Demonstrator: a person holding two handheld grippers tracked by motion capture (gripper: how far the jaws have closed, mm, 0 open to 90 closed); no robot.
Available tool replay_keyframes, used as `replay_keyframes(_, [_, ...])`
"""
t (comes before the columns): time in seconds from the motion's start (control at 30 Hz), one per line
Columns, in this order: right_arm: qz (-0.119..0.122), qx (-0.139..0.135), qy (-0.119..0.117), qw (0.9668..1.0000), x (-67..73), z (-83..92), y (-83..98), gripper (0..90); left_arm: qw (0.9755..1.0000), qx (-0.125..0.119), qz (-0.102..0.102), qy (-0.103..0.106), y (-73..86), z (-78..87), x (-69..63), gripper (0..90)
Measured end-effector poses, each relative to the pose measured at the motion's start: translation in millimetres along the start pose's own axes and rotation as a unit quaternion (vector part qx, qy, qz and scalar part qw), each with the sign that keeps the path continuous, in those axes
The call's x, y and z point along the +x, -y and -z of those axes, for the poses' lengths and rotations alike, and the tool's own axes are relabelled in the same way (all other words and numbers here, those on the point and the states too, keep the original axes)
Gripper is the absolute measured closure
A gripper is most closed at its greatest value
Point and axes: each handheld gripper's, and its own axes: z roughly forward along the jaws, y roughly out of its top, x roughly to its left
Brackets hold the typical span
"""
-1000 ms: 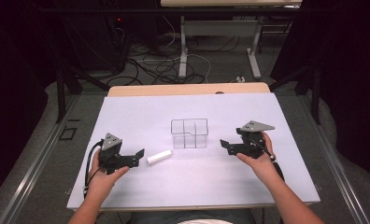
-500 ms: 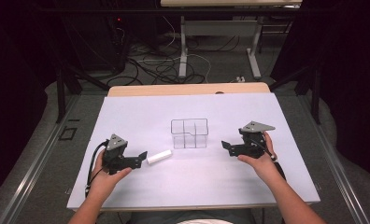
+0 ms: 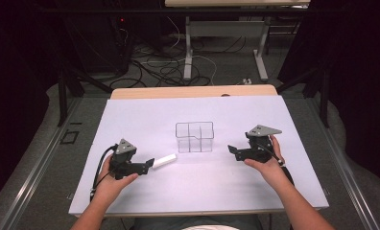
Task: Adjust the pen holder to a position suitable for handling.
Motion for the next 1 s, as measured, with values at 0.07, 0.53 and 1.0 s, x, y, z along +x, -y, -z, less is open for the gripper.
replay_keyframes(0.07, [0.001,0.001,-0.001,1.0000,-0.1,-0.2,0.2,12.6,1.0000,0.006,-0.004,0.005,-0.3,-2.5,-2.0,16.6])
replay_keyframes(0.53, [-0.003,0.002,-0.004,1.0000,0.3,-0.1,0.2,14.6,0.9968,0.056,-0.055,0.011,-8.3,-19.2,-12.1,24.4])
replay_keyframes(1.0, [-0.011,0.009,-0.008,0.9999,0.4,-2.4,2.0,15.0,0.9896,0.108,-0.090,0.031,-14.4,-38.0,-18.4,38.5])
